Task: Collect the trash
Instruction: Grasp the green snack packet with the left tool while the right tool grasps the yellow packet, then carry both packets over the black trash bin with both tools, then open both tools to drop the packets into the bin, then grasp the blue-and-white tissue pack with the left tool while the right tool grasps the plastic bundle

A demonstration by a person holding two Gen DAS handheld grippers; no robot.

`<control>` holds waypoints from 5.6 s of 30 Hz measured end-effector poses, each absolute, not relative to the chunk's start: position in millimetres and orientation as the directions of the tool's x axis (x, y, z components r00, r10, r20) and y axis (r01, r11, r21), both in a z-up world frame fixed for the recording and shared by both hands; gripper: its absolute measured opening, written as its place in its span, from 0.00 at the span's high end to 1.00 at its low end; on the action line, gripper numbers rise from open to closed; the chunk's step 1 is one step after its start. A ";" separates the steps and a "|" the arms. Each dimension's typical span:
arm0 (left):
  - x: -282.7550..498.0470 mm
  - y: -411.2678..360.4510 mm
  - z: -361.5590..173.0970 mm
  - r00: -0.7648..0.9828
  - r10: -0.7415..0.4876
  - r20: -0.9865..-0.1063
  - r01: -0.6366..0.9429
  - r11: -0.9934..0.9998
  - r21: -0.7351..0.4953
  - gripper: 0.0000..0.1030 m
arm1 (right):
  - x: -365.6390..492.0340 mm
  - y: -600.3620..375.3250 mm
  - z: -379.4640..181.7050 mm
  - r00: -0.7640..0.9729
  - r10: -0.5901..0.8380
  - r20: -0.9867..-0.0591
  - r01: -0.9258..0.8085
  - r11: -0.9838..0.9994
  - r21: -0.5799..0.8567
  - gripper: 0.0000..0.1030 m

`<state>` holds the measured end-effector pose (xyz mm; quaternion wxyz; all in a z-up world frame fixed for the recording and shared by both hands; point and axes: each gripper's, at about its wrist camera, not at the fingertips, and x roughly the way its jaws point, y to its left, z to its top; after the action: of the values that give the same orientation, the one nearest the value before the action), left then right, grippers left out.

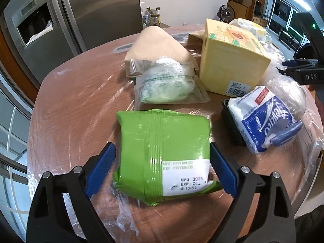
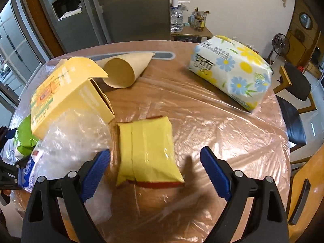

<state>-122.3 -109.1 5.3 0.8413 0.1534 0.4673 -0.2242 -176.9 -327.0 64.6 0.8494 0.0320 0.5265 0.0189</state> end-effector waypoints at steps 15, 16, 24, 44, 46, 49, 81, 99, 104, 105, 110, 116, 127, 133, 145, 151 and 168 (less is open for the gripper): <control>-134.5 -91.2 22.3 0.480 -0.280 -0.831 0.492 0.871 -0.009 0.25 | -209.2 -343.4 78.6 0.491 0.090 -0.866 0.012 0.994 0.111 0.50; -135.8 -88.3 24.5 0.481 -0.287 -0.828 0.485 0.874 -0.021 0.25 | -213.4 -344.1 82.6 0.504 0.090 -0.859 0.021 0.993 0.116 0.50; -157.1 -78.6 49.2 0.543 -0.301 -0.784 0.430 0.902 -0.049 0.26 | -257.5 -342.6 112.0 0.600 0.124 -0.790 0.047 0.981 0.189 0.50; -212.4 -96.3 81.5 0.595 -0.336 -0.730 0.445 0.894 -0.050 0.25 | -310.6 -288.3 136.2 0.639 0.222 -0.736 -0.054 0.968 0.245 0.50; -218.3 -99.4 83.0 0.594 -0.345 -0.727 0.461 0.886 -0.043 0.25 | -316.5 -285.8 136.9 0.641 0.221 -0.735 -0.052 0.968 0.246 0.50; -225.3 -101.1 84.9 0.595 -0.357 -0.721 0.482 0.875 -0.036 0.25 | -322.8 -283.1 136.4 0.639 0.213 -0.740 -0.041 0.969 0.244 0.50; -339.4 -145.1 60.3 0.508 -0.314 -0.802 0.532 0.846 0.005 0.25 | -408.3 -272.9 99.4 0.459 0.387 -0.800 -0.277 0.917 0.285 0.50; -374.6 -155.1 9.6 0.413 -0.212 -0.886 0.629 0.770 0.109 0.25 | -443.5 -257.6 53.7 0.385 0.299 -0.873 -0.211 0.950 0.232 0.50; -378.1 -157.2 -4.5 0.387 -0.190 -0.902 0.649 0.751 0.120 0.26 | -446.2 -255.7 43.3 0.369 0.279 -0.887 -0.195 0.956 0.220 0.50; -379.2 -158.0 -7.0 0.383 -0.185 -0.905 0.653 0.747 0.124 0.26 | -446.5 -255.3 41.2 0.364 0.275 -0.890 -0.192 0.957 0.217 0.50; -379.8 -160.3 -18.0 0.367 -0.171 -0.914 0.667 0.734 0.130 0.26 | -443.7 -252.2 31.1 0.347 0.262 -0.900 -0.188 0.960 0.206 0.50; -379.6 -164.6 -32.3 0.346 -0.159 -0.925 0.682 0.720 0.131 0.26 | -439.3 -249.2 18.2 0.318 0.256 -0.913 -0.187 0.961 0.205 0.50; -367.4 -166.1 -57.1 0.305 -0.139 -0.942 0.688 0.716 0.117 0.27 | -425.9 -240.7 -9.6 0.270 0.249 -0.930 -0.173 0.963 0.208 0.50; -355.8 -170.5 -73.7 0.291 -0.116 -0.950 0.690 0.713 0.125 0.27 | -415.9 -235.8 -26.7 0.245 0.232 -0.941 -0.166 0.967 0.196 0.50; -344.8 -182.6 -92.6 0.264 -0.106 -0.959 0.703 0.702 0.116 0.26 | -407.4 -236.9 -39.1 0.236 0.218 -0.947 -0.137 0.972 0.190 0.47; -341.4 -173.3 -90.7 0.280 -0.119 -0.952 0.710 0.693 0.122 0.12 | -408.2 -236.0 -32.5 0.243 0.235 -0.941 -0.147 0.968 0.204 0.22; -357.8 -123.0 29.0 0.372 -0.328 -0.868 0.684 0.729 0.018 0.11 | -414.1 -284.8 95.0 0.503 0.193 -0.843 -0.118 0.981 0.154 0.10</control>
<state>-357.8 -123.1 29.0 0.8058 0.1919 0.4639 -0.3142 -414.1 -284.8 95.0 0.8661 0.0380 0.4904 0.0896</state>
